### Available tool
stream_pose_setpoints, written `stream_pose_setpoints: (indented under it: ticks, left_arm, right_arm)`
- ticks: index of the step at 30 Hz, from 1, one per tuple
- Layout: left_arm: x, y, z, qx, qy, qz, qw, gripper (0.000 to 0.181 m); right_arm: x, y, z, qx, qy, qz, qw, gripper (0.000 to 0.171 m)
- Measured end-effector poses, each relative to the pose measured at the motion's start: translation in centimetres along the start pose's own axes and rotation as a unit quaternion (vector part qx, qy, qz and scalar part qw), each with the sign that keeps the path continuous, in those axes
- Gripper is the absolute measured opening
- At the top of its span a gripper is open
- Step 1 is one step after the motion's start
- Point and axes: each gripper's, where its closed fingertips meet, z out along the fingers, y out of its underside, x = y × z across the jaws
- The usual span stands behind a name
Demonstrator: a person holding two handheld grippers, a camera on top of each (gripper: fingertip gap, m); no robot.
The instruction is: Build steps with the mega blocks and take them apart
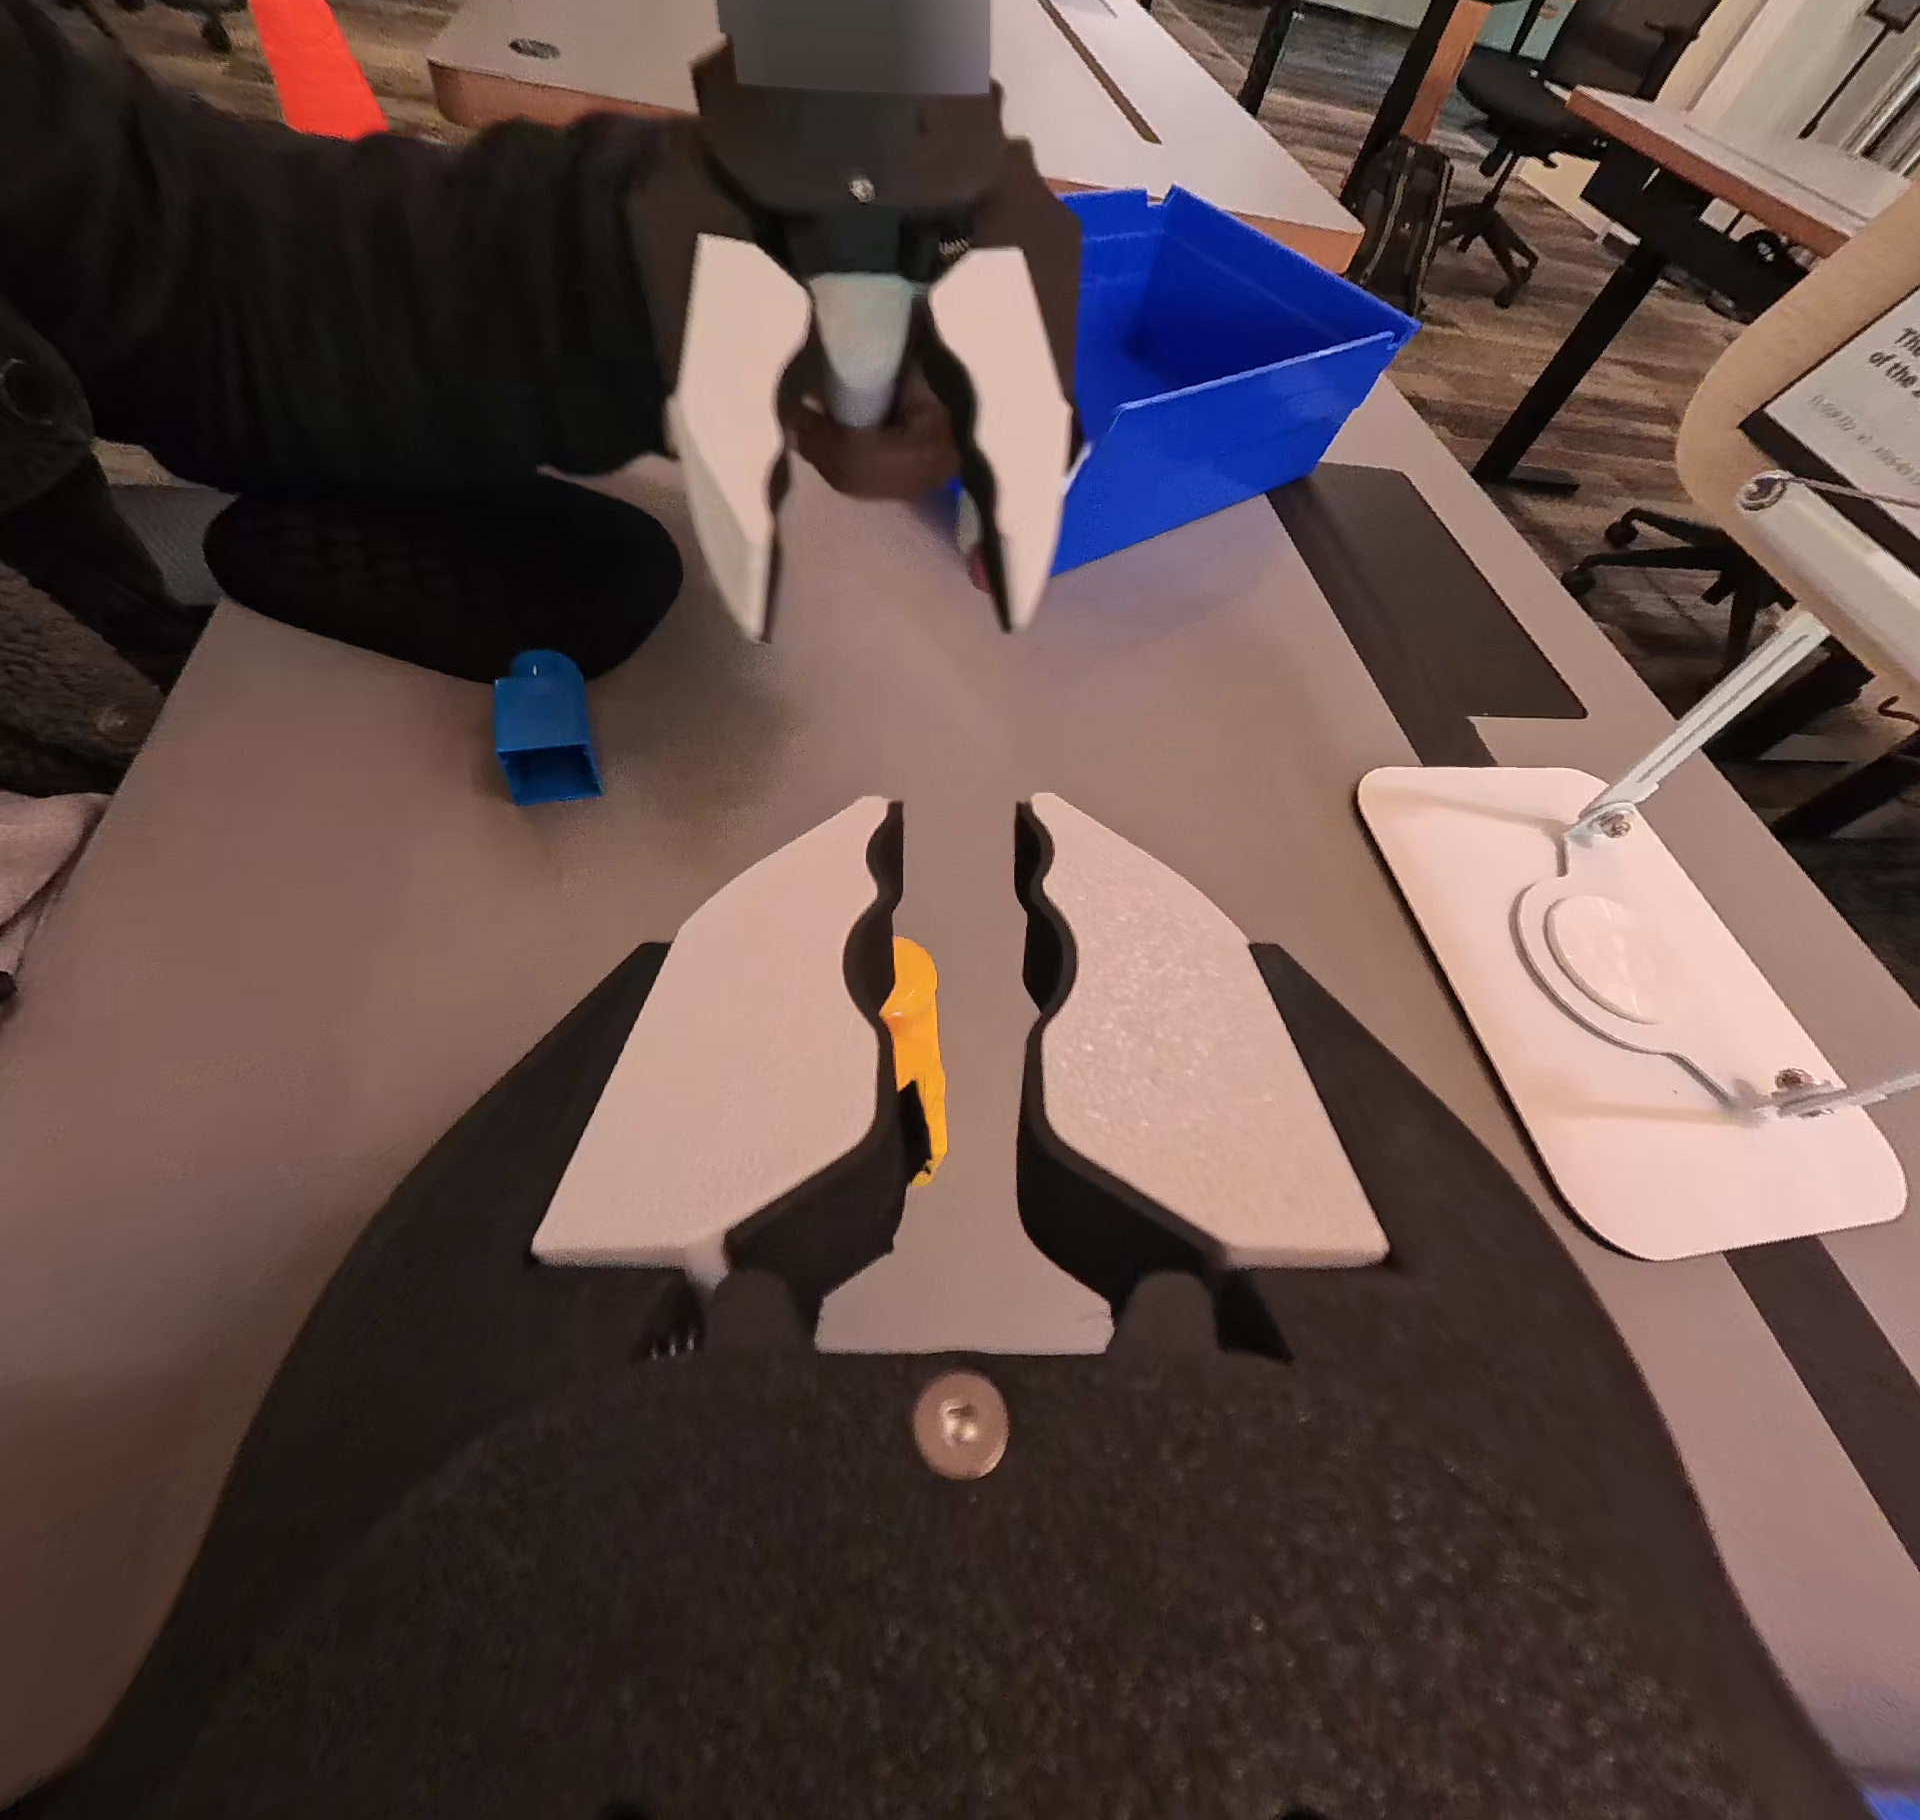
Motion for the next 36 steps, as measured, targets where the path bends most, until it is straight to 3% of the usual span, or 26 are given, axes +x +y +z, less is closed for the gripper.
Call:
stream_pose_setpoints:
  ticks: [3, 8, 12, 17, 18, 23, 30, 34, 36]
  left_arm:
    - [3.1, 3.5, -1.5, -0.118, 0.046, 0.002, 0.992, 0.056]
    - [8.5, 11.5, -3.6, -0.291, 0.087, -0.042, 0.952, 0.053]
    - [11.9, 14.7, -4.1, -0.324, 0.078, -0.073, 0.940, 0.053]
    - [12.4, 16.0, -3.4, -0.322, 0.021, -0.067, 0.944, 0.042]
    - [11.9, 16.2, -3.3, -0.324, 0.002, -0.056, 0.945, 0.031]
    - [9.9, 14.6, -3.1, -0.304, -0.023, -0.031, 0.952, 0.030]
    - [5.7, 9.7, -0.7, -0.320, -0.048, 0.016, 0.946, 0.030]
    - [4.2, 7.7, 0.7, -0.318, -0.048, 0.040, 0.946, 0.030]
    - [3.7, 6.8, 1.0, -0.307, -0.047, 0.050, 0.949, 0.030]
  right_arm:
    - [0.2, 0.2, -0.1, -0.002, 0.003, 0.002, 1.000, 0.021]
    - [0.6, 0.2, -0.4, -0.005, 0.013, 0.003, 1.000, 0.021]
    - [0.7, 0.4, -0.5, -0.007, 0.016, 0.005, 1.000, 0.021]
    - [-0.2, 0.5, 0.2, -0.016, -0.001, -0.001, 1.000, 0.021]
    - [-0.5, 0.6, 0.5, -0.021, -0.006, -0.005, 1.000, 0.021]
    - [-2.8, 0.7, 2.2, -0.055, -0.036, -0.032, 0.997, 0.026]
    - [-8.3, 2.5, 7.0, -0.173, -0.058, -0.128, 0.975, 0.051]
    - [-7.8, 3.5, 8.0, -0.201, -0.030, -0.142, 0.969, 0.049]
    - [-6.8, 3.4, 7.7, -0.191, -0.014, -0.132, 0.973, 0.039]
